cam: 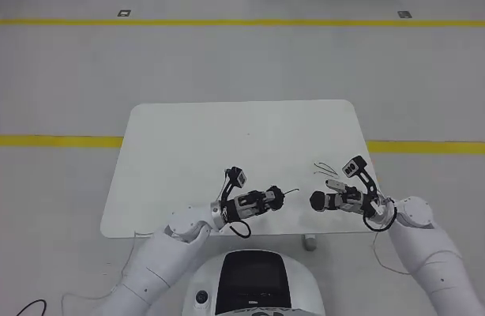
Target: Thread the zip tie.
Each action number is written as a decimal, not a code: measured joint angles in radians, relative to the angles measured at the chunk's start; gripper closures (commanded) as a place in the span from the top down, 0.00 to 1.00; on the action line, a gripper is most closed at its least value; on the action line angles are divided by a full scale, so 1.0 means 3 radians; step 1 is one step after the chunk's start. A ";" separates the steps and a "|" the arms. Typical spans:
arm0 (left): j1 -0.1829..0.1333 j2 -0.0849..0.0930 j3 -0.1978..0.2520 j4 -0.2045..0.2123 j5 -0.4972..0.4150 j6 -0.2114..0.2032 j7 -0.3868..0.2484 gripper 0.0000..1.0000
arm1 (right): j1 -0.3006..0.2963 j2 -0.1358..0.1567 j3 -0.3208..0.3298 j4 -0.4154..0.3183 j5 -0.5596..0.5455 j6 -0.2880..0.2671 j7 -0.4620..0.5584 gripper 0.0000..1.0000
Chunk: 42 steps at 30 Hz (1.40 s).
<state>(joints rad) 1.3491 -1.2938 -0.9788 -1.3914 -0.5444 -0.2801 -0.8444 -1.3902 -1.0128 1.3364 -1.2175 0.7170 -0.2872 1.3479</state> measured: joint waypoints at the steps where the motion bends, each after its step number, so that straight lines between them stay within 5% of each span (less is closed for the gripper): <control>1: -0.0011 0.0002 0.0002 0.0019 0.0003 0.0011 0.0019 0.00 | 0.0016 -0.0002 -0.0009 0.0020 -0.0003 0.0025 -0.0005 1.00; 11: -0.0126 0.0011 0.0132 0.0222 -0.0361 0.0099 -0.0623 0.00 | 0.0279 0.0005 -0.0465 0.0230 0.0442 -0.0071 0.0140 1.00; 18: -0.0143 0.0009 0.0141 0.0238 -0.0363 0.0074 -0.0620 0.00 | 0.0295 0.0015 -0.0514 0.0232 0.0459 -0.0078 0.0139 1.00; 25: -0.0167 -0.0004 0.0225 0.0328 -0.0536 0.0221 -0.0555 0.00 | 0.0293 0.0002 -0.0599 0.0195 0.0390 -0.0108 0.0145 1.00; 30: -0.0229 -0.0009 0.0270 0.0412 -0.0566 0.0154 -0.0626 0.00 | 0.0310 0.0028 -0.0766 0.0088 0.0423 -0.0137 0.0140 1.00; 42: -0.0179 0.0014 0.0249 0.0330 -0.0658 0.0186 -0.0627 0.00 | 0.0266 0.0027 -0.0719 0.0140 0.0581 -0.0153 0.0144 1.00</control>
<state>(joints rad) 1.2953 -1.2897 -0.9042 -1.2923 -0.7418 -0.2243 -1.0326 -1.3103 -1.0046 1.1207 -1.1756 0.8913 -0.3331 1.3909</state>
